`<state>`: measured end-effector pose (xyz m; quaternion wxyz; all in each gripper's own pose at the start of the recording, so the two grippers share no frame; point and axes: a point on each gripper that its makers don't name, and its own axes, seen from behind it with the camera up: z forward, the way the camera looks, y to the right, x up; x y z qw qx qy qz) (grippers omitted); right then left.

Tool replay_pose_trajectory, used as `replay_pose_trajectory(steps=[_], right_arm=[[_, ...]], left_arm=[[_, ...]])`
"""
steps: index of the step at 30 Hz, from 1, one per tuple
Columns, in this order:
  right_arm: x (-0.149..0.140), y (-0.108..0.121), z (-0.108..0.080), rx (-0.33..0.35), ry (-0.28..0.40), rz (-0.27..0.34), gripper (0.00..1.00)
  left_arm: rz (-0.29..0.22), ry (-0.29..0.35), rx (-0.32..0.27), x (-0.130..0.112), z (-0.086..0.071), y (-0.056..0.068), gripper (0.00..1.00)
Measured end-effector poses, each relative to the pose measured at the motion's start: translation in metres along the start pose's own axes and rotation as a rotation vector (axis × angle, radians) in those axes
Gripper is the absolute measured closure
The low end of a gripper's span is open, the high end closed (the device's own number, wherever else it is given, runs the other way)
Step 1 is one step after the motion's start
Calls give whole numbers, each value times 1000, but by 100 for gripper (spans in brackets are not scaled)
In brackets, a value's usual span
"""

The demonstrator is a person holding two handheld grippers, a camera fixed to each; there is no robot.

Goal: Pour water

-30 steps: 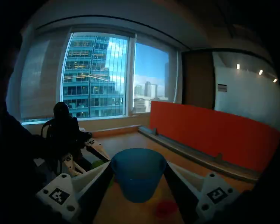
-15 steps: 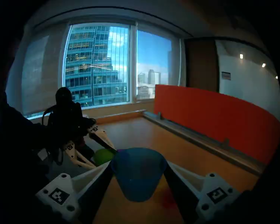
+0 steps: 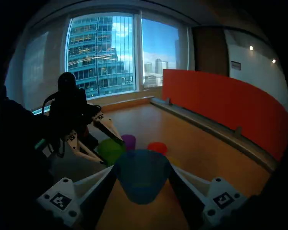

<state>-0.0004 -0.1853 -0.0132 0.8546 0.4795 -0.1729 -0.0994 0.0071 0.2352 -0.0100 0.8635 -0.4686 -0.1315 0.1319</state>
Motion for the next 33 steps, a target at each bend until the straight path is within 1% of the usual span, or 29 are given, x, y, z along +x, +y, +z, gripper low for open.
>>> replay_pose_trajectory(steps=[10, 14, 23, 33], right_arm=[[-38, 0, 10, 6, -88, -4, 7], [-50, 0, 14, 5, -113, -6, 7], [-70, -1, 21, 12, -151, -1, 7], [-81, -2, 26, 16, -173, 5, 7]], left_arm=[[-1, -52, -23, -18, 9, 6, 11], [0, -78, -30, -28, 12, 7, 12], [-7, -124, -38, -49, 17, 6, 11], [-22, -141, -43, -65, 24, 6, 12]])
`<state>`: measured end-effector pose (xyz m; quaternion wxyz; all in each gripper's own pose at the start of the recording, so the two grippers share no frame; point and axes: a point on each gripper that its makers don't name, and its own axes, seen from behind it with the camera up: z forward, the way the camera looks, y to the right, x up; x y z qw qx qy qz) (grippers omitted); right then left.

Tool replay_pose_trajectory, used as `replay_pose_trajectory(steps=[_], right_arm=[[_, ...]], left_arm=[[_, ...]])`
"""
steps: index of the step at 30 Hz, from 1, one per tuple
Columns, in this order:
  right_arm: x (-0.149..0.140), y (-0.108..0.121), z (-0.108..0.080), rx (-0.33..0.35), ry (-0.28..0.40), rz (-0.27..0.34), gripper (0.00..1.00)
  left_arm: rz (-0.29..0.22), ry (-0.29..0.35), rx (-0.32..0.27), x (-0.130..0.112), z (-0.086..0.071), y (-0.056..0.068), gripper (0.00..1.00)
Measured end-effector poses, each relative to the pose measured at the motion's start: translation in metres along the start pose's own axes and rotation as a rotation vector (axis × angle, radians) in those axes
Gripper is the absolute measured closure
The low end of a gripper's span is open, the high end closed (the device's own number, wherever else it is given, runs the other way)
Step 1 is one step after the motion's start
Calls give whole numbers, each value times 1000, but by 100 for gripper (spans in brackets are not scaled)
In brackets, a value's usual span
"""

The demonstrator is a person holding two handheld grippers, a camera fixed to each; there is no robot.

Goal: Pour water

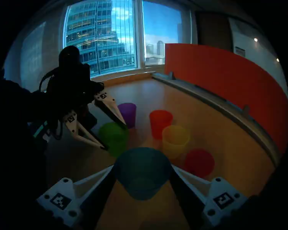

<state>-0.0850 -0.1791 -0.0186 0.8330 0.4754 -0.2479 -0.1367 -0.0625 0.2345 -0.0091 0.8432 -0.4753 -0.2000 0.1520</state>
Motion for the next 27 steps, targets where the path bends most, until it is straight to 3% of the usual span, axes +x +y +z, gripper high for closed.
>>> replay_pose_trajectory(steps=[14, 27], right_arm=[[-4, 0, 3, -3, -11, 0, 7], [-5, -1, 4, -6, -15, -1, 7]], left_arm=[[-19, -3, -3, -14, 7, 3, 11], [-25, 8, 7, -20, 1, 4, 11]])
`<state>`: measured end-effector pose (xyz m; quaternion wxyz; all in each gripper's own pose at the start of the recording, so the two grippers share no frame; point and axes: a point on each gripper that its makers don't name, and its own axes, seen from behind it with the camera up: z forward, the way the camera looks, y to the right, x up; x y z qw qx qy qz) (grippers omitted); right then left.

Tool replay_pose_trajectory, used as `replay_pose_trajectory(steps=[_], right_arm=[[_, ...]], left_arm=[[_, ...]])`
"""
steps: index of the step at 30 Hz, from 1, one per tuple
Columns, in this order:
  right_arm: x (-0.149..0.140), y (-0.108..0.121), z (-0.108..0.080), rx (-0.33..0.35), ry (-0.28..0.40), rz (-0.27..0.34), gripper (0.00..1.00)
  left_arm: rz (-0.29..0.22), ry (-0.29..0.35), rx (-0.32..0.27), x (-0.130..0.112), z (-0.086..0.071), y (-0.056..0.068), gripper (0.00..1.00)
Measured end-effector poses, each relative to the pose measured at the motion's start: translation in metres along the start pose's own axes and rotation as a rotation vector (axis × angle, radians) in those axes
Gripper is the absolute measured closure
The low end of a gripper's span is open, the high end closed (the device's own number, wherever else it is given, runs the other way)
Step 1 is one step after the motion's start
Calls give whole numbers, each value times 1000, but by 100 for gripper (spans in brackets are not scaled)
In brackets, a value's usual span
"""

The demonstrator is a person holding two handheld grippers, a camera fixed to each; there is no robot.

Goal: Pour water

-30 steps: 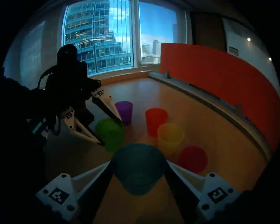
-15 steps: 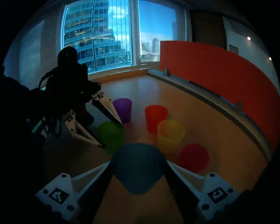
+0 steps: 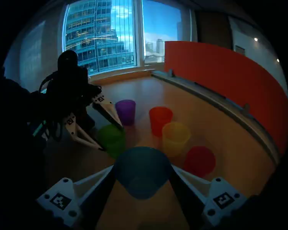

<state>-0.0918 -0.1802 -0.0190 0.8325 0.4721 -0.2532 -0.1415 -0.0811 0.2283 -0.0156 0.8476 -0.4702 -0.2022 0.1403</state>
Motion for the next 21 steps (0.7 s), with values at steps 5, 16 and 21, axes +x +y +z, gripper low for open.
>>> replay_pose_trajectory(steps=[5, 16, 21], right_arm=[[1, -1, 0, 1, 2, 0, 7], [-5, -2, 4, -1, -2, 3, 7], [-12, -2, 8, -7, -8, 2, 7]], left_arm=[[3, -4, 7, 0, 0, -1, 11], [-1, -23, 20, -6, 0, -2, 6], [-8, -34, 26, -10, -3, -3, 3]])
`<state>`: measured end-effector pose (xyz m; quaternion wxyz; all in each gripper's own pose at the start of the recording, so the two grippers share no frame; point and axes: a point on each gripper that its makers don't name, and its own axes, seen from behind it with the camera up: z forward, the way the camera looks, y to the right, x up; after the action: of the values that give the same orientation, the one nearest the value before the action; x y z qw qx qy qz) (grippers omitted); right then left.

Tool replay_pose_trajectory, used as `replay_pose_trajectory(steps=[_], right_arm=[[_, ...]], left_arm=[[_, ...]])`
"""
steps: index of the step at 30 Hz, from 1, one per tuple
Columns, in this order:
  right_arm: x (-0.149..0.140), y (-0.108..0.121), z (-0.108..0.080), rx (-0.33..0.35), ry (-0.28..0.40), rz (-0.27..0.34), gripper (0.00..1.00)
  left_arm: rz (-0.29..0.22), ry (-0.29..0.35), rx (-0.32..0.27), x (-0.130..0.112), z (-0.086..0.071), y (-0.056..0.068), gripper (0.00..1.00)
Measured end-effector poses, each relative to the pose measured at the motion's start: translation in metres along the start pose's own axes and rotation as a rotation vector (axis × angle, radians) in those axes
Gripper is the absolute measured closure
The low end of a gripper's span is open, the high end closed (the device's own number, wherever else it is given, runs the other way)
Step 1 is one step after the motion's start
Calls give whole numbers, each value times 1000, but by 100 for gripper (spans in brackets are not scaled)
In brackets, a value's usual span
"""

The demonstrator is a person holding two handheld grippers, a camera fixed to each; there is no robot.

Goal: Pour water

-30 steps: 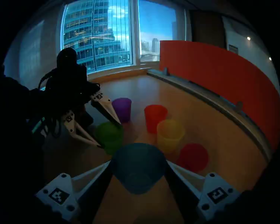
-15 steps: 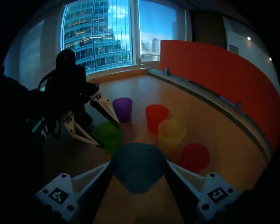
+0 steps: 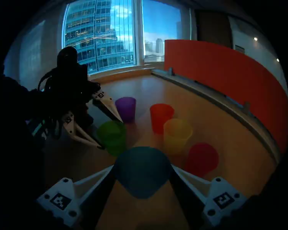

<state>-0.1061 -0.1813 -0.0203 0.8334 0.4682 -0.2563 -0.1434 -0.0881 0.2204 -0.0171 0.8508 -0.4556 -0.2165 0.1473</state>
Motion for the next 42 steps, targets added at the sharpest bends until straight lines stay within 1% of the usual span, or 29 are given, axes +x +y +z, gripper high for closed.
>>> replay_pose_trajectory(steps=[8, 17, 29, 37, 39, 42], right_arm=[[-17, -1, 12, -7, -18, -3, 7], [-31, -4, 19, -8, -30, -4, 7], [-35, -5, 21, -15, -24, 18, 7], [-37, -6, 20, -17, -30, 17, 7], [-40, -6, 20, -19, -37, 17, 6], [-45, -5, 20, -27, -52, 18, 0]], left_arm=[[-22, -22, 18, -11, -9, -3, 1], [-18, -23, 29, -17, -18, 0, 1], [-13, -9, 35, -12, -26, 2, 1], [-11, -6, 35, -10, -28, 3, 1], [-9, -6, 36, -10, -28, 3, 0], [-7, -5, 37, -9, -29, 2, 0]])
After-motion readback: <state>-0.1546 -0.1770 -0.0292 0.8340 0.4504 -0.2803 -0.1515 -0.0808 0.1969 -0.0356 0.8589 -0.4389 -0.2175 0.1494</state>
